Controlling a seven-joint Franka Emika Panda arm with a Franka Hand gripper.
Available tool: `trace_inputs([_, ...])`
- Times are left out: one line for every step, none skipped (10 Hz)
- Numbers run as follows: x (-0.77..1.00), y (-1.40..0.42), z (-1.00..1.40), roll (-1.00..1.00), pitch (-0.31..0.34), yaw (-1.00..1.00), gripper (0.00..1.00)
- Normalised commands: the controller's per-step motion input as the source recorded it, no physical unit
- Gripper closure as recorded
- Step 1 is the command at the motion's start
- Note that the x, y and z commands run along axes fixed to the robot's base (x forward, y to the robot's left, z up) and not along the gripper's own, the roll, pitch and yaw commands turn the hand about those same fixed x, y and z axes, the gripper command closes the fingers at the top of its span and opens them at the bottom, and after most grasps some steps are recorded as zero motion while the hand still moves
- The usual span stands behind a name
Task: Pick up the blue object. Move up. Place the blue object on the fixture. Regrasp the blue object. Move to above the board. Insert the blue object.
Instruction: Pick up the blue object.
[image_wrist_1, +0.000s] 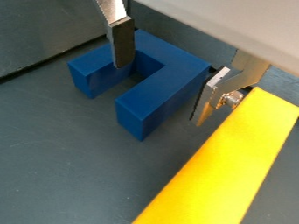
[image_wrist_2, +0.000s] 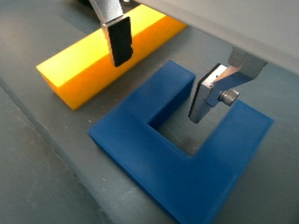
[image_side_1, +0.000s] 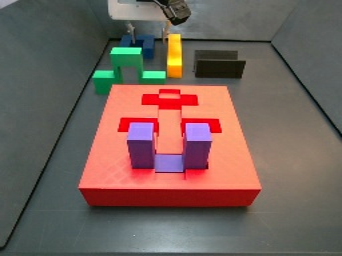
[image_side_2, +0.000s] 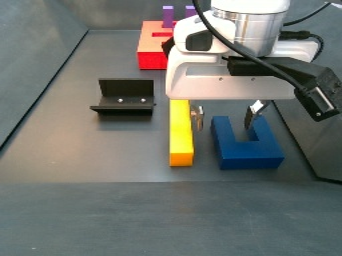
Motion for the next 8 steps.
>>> trace_inputs([0.1,-0.04,-0.07,-0.08,-0.1,0.06,0.0])
trace_inputs([0.18,-0.01,-0.14,-0.04,-0.1,0.04,0.0])
trace_inputs([0.1,-0.04,-0.15,-0.07,-0.11,0.0,0.0])
trace_inputs([0.0,-0.04,-0.15,-0.08,-0.11,0.0,0.0])
trace_inputs([0.0,-0.07,-0.08,-0.08,-0.099,0.0,0.0])
trace_inputs([-0.1,-0.09,-0.01,-0.08,-0.107,0.0,0.0])
trace_inputs([-0.14,-0.1,0.0,-0.06,-0.104,0.0,0.0])
trace_inputs([-0.08,-0.12,-0.01,-0.02,-0.109,0.02,0.0])
